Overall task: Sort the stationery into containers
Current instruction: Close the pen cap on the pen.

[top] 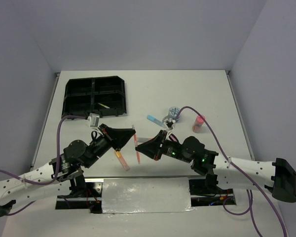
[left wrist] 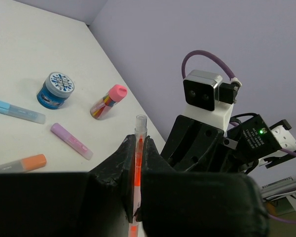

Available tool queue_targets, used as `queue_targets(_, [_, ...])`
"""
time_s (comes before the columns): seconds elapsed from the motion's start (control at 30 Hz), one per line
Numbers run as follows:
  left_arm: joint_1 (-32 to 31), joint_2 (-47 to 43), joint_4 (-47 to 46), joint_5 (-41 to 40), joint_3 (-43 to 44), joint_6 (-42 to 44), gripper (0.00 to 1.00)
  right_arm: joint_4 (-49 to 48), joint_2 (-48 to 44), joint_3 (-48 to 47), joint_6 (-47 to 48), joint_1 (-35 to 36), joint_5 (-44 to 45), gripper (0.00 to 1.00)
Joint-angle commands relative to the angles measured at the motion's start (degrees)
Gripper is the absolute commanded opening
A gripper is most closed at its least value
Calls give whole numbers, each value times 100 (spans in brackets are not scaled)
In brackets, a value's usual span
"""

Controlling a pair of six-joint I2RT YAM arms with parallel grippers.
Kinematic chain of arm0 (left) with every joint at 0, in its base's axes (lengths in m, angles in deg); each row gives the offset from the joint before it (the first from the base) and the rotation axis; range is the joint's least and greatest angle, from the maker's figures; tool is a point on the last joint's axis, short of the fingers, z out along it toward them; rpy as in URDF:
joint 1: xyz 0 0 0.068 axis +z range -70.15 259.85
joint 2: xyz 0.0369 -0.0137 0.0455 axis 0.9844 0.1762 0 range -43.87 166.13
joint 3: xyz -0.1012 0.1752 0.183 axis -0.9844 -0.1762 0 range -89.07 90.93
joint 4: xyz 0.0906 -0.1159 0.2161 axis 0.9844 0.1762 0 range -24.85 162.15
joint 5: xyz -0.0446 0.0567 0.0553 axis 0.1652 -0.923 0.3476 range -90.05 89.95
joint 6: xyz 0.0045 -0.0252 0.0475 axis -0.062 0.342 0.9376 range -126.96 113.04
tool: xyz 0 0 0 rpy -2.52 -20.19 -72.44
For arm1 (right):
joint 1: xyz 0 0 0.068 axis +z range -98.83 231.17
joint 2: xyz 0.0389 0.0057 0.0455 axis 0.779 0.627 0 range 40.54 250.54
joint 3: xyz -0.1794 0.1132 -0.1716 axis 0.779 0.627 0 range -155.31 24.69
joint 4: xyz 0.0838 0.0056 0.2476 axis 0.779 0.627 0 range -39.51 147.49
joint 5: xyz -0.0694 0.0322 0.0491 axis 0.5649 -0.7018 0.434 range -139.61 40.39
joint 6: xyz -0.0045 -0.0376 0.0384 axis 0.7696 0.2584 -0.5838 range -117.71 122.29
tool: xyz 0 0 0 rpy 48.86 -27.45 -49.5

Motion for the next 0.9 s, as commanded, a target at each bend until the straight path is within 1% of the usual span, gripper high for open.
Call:
queue_targets(0.0, [0, 76, -462, 391, -80, 220, 0, -1, -137, -400, 143, 34, 309, 0])
queue_targets(0.2, [0, 172, -419, 611, -107, 457, 0, 306, -400, -505, 371, 34, 512, 0])
queue_targets(0.33, [0, 181, -410, 707, -142, 449, 0, 333, -585, -470, 749, 8, 723, 0])
queue_targets(0.47, [0, 278, -287, 918, -89, 598, 0, 675, -700, -690, 1110, -45, 705, 0])
queue_targets(0.63, [0, 436, -497, 1304, -124, 668, 0, 606, -691, -795, 1286, -124, 662, 0])
queue_targets(0.87, [-9, 594, -761, 1367, -309, 572, 0, 193, -866, -699, 1391, -246, 635, 0])
